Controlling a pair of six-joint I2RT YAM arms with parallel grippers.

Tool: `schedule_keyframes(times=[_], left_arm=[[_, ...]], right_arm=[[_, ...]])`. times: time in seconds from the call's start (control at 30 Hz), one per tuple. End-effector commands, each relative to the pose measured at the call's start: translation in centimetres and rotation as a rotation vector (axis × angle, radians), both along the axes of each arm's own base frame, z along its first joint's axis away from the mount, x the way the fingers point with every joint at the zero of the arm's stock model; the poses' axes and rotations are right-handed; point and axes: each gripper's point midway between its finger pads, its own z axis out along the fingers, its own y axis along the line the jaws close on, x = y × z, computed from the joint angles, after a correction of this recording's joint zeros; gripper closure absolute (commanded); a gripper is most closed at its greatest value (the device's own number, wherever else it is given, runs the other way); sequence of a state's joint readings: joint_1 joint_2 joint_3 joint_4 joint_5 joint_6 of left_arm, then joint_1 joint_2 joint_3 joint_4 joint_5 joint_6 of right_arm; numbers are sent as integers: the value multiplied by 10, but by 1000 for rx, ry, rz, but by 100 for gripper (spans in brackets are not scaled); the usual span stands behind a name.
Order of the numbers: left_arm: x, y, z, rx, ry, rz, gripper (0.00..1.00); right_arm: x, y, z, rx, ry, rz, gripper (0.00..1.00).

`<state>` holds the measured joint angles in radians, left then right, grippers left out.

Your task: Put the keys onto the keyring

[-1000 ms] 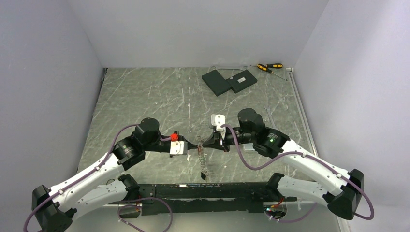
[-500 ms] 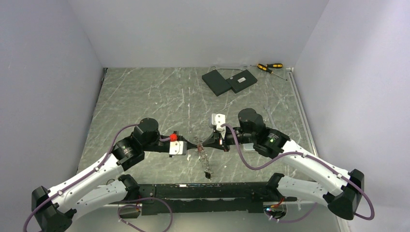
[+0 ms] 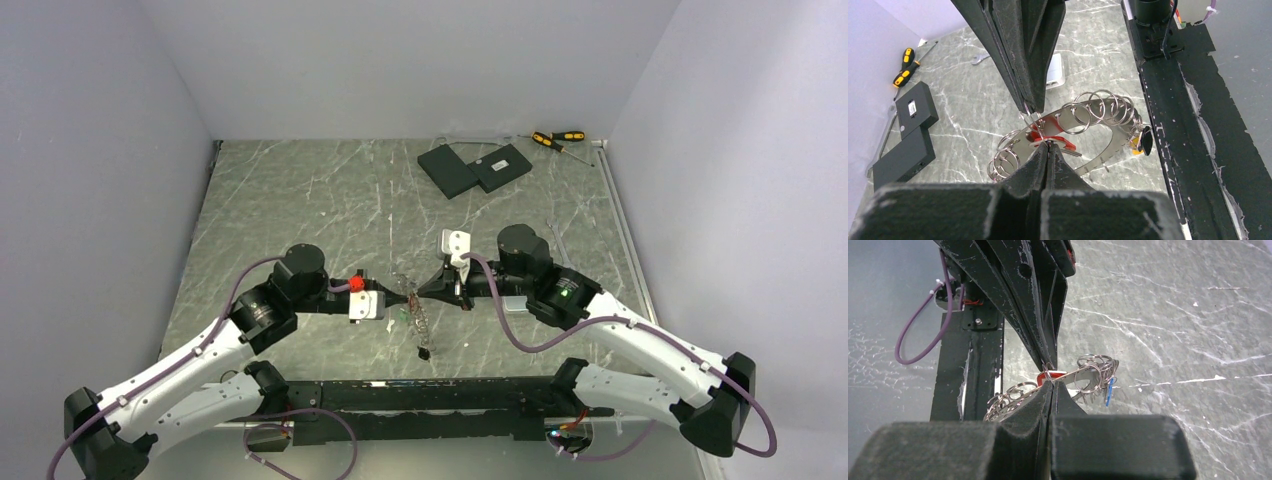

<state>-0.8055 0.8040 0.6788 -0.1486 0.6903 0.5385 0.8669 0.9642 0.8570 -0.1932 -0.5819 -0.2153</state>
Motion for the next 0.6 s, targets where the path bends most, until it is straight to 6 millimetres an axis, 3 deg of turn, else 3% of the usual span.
schedule_keyframes(times=[0.0, 0.57], left_arm=[[-7, -1, 10, -32, -25, -35, 100], [-5, 1, 10, -30, -27, -23, 100]], right_arm=[[13, 4, 44, 135, -121, -43, 100], [12, 2, 50, 165, -122, -57, 100]])
